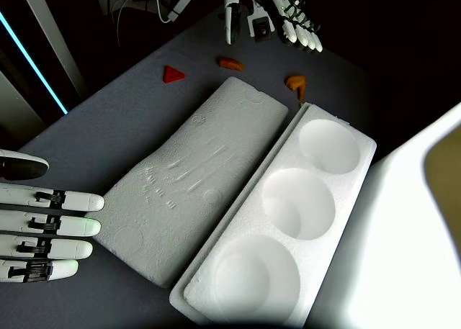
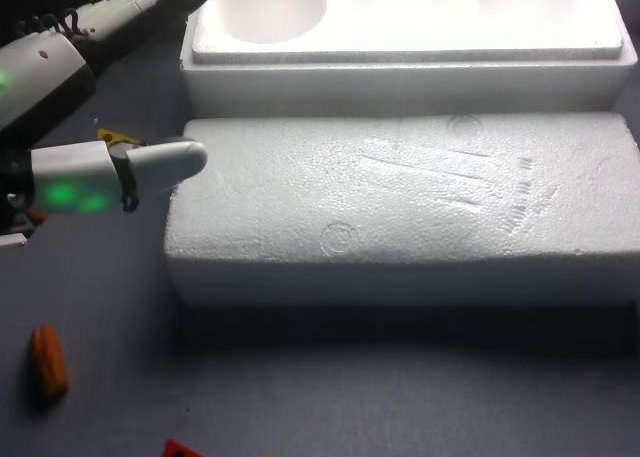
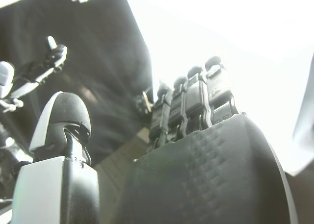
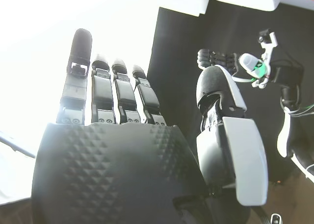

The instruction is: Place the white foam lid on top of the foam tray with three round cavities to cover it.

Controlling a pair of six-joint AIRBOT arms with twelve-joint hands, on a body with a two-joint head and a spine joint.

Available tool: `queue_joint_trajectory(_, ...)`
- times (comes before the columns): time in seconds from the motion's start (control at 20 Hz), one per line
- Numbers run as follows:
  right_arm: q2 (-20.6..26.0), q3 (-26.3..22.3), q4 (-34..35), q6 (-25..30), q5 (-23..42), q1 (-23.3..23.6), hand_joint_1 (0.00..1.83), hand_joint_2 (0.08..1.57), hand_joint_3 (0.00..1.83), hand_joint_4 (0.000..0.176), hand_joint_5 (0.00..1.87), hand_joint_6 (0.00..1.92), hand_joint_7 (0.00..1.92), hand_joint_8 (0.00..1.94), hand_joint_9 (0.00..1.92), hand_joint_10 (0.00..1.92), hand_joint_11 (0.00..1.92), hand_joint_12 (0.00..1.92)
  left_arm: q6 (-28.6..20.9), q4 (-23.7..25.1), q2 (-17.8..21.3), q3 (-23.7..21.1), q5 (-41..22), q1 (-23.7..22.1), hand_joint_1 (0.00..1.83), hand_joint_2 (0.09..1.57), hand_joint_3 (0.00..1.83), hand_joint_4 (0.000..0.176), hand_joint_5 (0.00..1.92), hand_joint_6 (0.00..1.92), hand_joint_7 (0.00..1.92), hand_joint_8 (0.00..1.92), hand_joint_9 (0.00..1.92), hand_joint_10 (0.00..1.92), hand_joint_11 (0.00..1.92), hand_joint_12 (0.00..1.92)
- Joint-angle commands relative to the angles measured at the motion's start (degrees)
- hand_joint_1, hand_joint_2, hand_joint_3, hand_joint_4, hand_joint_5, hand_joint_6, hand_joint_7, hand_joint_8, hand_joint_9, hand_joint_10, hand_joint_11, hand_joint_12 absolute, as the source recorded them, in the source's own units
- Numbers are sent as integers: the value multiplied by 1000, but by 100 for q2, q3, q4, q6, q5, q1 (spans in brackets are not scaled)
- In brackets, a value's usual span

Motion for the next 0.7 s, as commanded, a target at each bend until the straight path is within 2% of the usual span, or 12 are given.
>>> queue_joint_trajectory(0.0, 80, 38, 167, -38, 617, 22, 438, 1255, 41, 0, 0, 0, 0, 0, 0, 0, 0, 0, 23, -130, 58, 46, -574, -71, 403, 1162, 11, 44, 0, 0, 0, 0, 0, 0, 0, 0)
queue_joint_trajectory(0.2, 78, 40, 379, -137, 573, 14, 466, 1256, 18, 0, 0, 0, 0, 0, 0, 0, 0, 0, 44, -177, 87, 14, -477, -62, 418, 1148, 1, 35, 0, 0, 0, 0, 0, 0, 0, 0)
queue_joint_trajectory(0.25, 75, 38, 401, -147, 558, 10, 494, 1236, 5, 0, 0, 0, 0, 0, 0, 0, 0, 0, 69, -209, 85, 6, -463, -63, 435, 1122, 0, 15, 8, 3, 0, 0, 0, 0, 0, 0)
queue_joint_trajectory(0.3, 73, 38, 427, -160, 529, 6, 505, 1227, 0, 0, 0, 0, 0, 0, 0, 0, 0, 0, 104, -242, 82, -3, -441, -63, 408, 1102, 0, 18, 1, 0, 0, 0, 0, 0, 0, 0)
queue_joint_trajectory(0.35, 67, 39, 468, -169, 506, -1, 479, 1217, 0, 0, 0, 0, 0, 0, 0, 0, 0, 0, 143, -281, 77, -12, -423, -58, 407, 1079, 0, 0, 1, 0, 0, 0, 0, 0, 0, 0)
queue_joint_trajectory(0.65, -122, 88, 731, -249, 297, -32, 474, 1177, 0, 0, 0, 0, 0, 0, 0, 0, 0, 0, 360, -651, 193, -141, -200, 264, 318, 1005, 0, 0, 0, 0, 0, 0, 0, 0, 0, 0)
